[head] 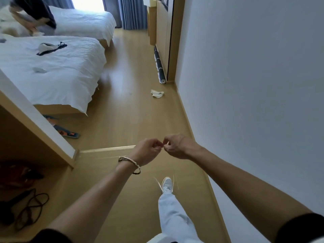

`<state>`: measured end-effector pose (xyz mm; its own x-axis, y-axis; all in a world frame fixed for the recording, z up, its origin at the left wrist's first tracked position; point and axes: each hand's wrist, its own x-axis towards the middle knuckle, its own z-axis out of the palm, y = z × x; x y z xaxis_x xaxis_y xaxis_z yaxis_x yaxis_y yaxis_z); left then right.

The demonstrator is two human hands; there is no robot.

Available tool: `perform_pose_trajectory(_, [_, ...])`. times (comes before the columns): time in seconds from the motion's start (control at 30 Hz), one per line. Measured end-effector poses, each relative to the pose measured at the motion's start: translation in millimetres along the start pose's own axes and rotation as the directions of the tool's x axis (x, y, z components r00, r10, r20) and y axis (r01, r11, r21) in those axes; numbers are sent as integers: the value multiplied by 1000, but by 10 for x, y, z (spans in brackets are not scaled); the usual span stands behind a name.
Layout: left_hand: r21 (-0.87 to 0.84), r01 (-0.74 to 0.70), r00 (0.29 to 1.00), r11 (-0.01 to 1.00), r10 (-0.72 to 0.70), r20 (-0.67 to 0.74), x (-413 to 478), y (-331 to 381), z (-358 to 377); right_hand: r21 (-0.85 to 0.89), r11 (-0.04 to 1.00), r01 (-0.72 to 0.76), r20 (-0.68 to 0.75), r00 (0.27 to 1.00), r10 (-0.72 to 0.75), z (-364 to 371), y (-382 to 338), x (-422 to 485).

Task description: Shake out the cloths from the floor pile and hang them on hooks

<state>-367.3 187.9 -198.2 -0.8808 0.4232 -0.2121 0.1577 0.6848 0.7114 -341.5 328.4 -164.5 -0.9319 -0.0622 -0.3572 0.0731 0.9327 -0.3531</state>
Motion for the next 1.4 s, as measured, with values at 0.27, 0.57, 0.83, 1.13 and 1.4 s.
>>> perform_pose_trajectory(0.27, [105,96,991,990,-85,-107,1653,7,-760,-44,987,157,-34,987,-159,-852,-43,1901])
perform_pose_trajectory(0.57, [133,164,986,978,-161,-33,3178,-84,-1086,-59,984,170,74,983,-165,-1405,315,3338])
perform_pose_trajectory(0.83, [125,138,990,983,-138,-2,4554,-297,-1541,-88,989,116,131,986,-104,-1812,511,4663])
perform_pose_trajectory(1.13, [70,119,991,990,-123,57,6642,-760,-2613,-102,995,-11,136,990,25,-2631,382,6644])
perform_pose_trajectory(1.4, [133,85,979,987,-108,172,7932,-856,-3058,-72,996,-58,188,980,71,-3055,416,7874])
